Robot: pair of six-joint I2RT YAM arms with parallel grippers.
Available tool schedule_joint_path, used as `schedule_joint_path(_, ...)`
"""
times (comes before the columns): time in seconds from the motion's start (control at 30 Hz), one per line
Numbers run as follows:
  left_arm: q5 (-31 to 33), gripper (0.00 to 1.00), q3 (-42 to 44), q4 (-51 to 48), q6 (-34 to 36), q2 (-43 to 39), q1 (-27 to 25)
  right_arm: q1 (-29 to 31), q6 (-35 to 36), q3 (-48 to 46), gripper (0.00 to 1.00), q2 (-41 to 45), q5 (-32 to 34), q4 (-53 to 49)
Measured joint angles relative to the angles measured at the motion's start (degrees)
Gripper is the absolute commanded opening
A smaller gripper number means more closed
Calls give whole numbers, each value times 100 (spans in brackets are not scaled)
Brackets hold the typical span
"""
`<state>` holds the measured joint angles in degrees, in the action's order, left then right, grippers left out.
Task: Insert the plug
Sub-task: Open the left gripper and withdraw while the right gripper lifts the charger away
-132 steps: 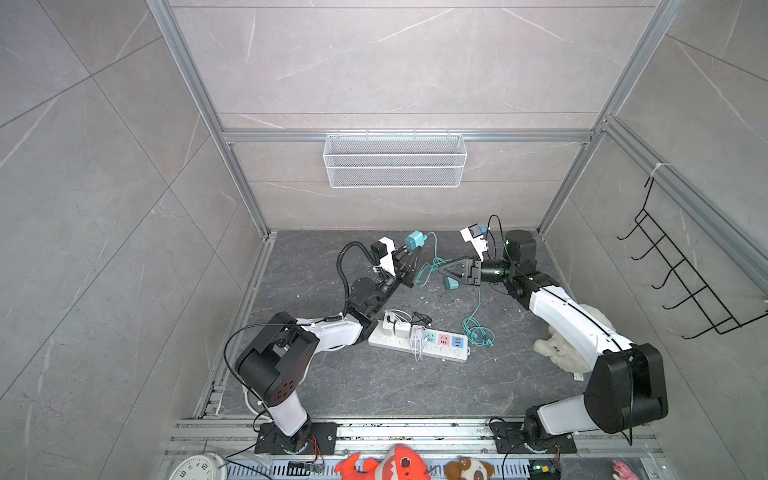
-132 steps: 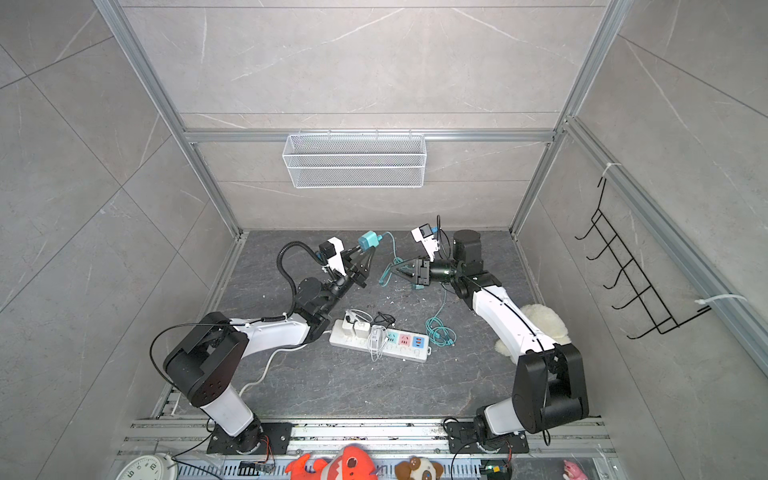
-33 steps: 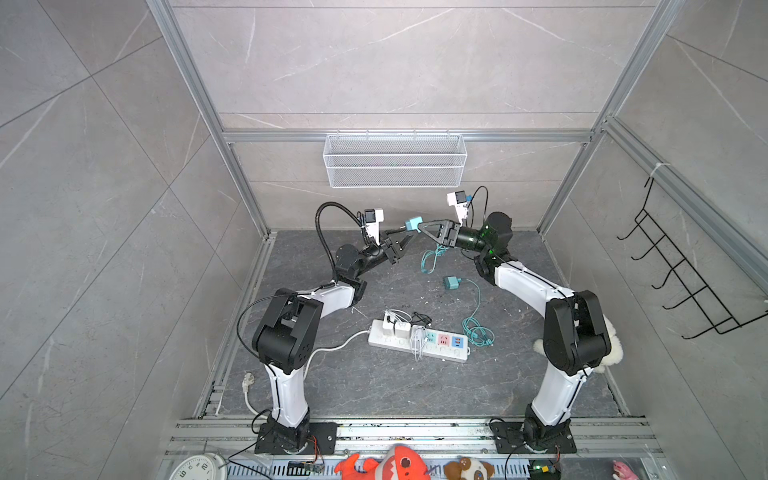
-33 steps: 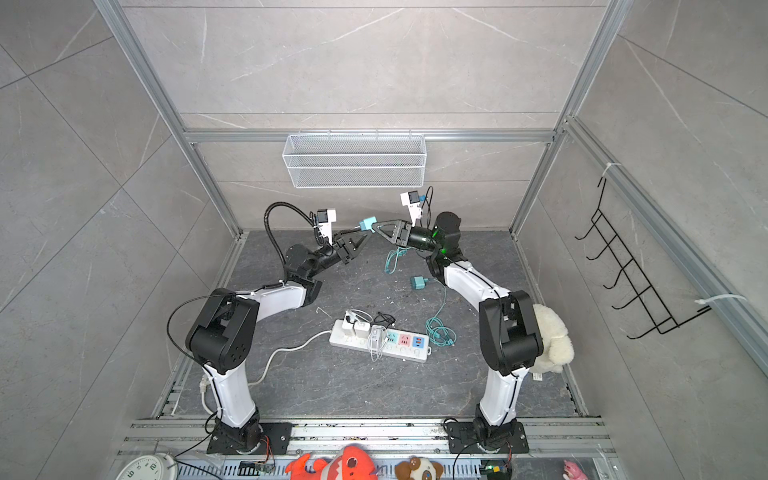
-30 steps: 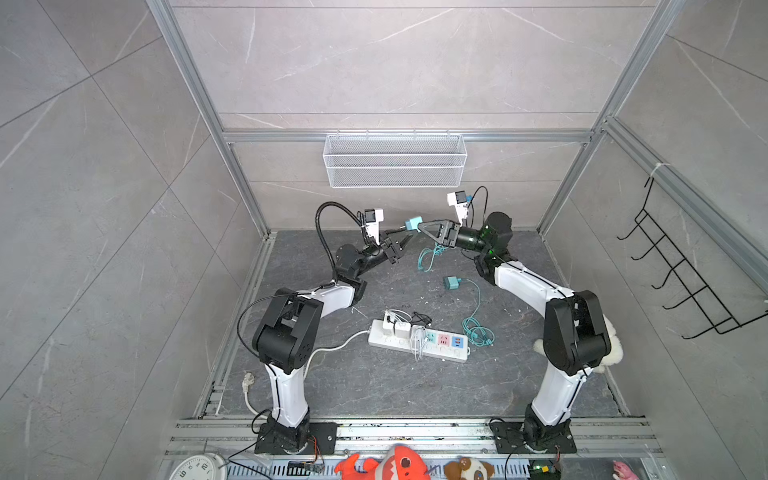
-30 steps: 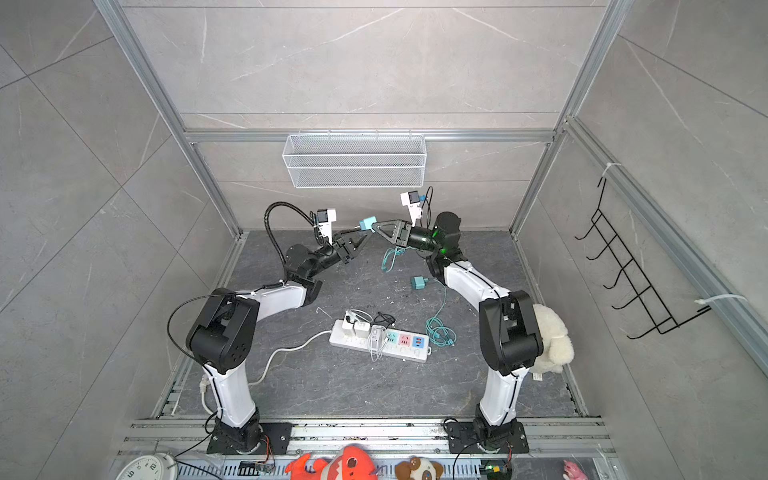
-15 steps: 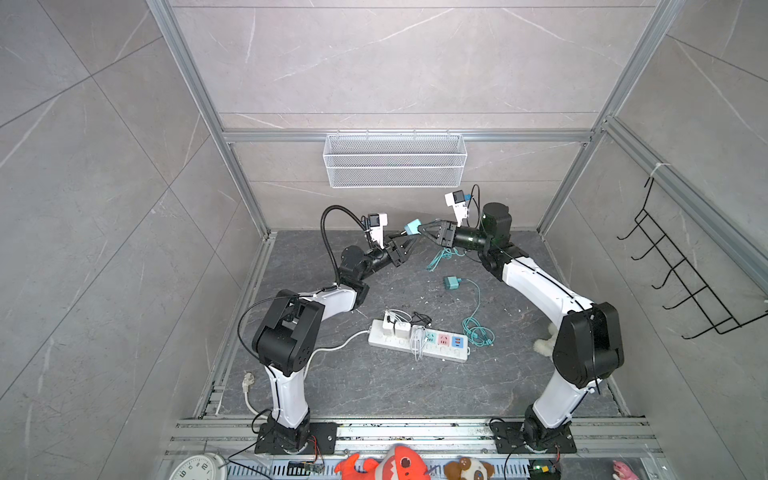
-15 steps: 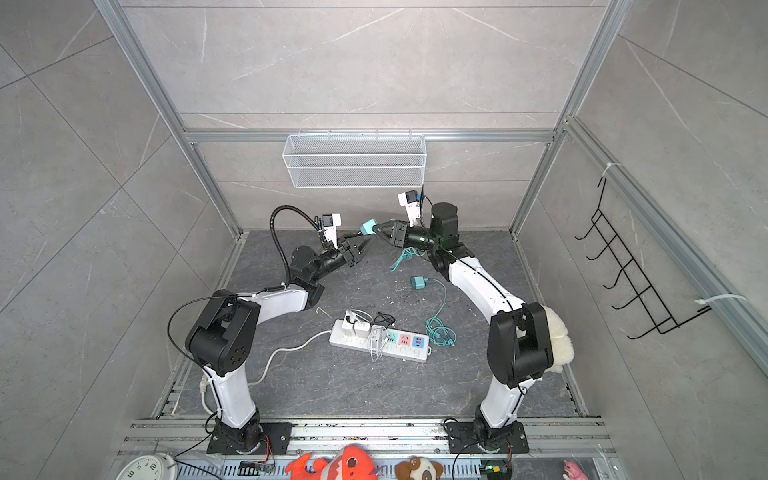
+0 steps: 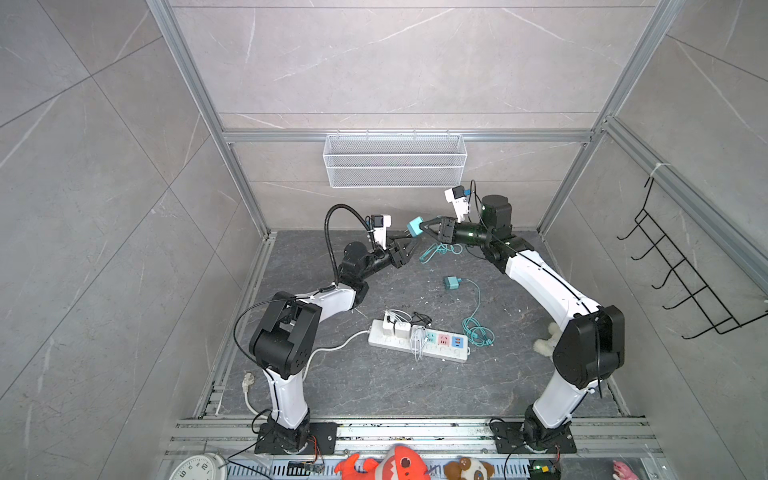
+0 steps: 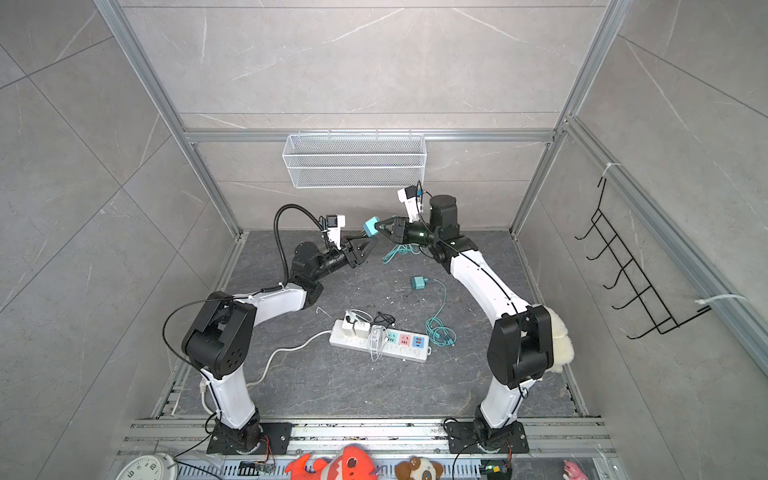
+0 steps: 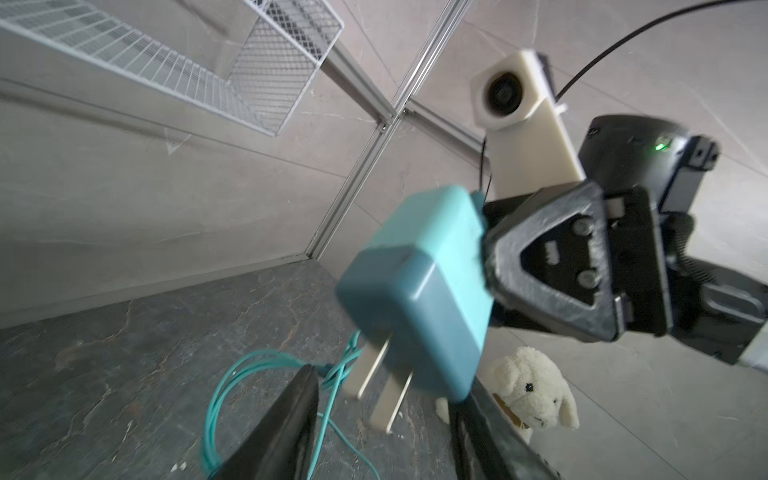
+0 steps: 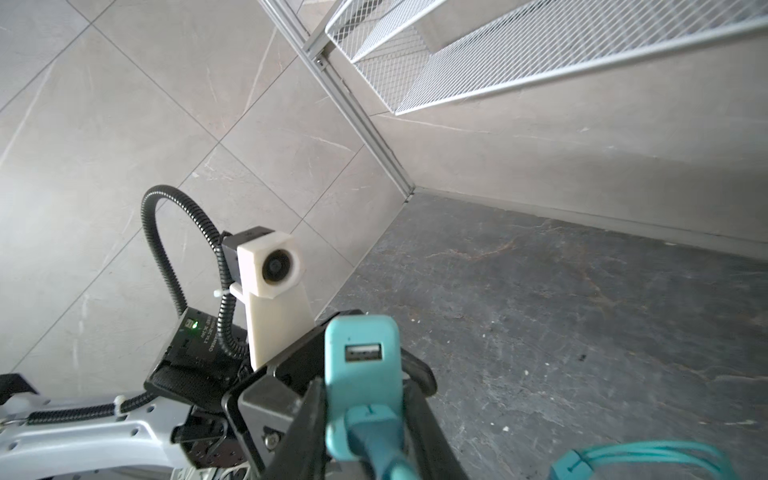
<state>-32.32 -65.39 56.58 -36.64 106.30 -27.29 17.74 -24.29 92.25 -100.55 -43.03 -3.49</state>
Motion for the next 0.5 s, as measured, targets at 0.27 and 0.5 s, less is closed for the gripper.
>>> schedule_joint_path(0.27,1298,55,236,-3027,1668,-1521,0,4,1117,2133,2,-647,1853,-1996)
schedule_joint_path(0.5,2730,56,977,-4634,2402,-3250,0,258,1840,4046,2,-2041,2885,-3432)
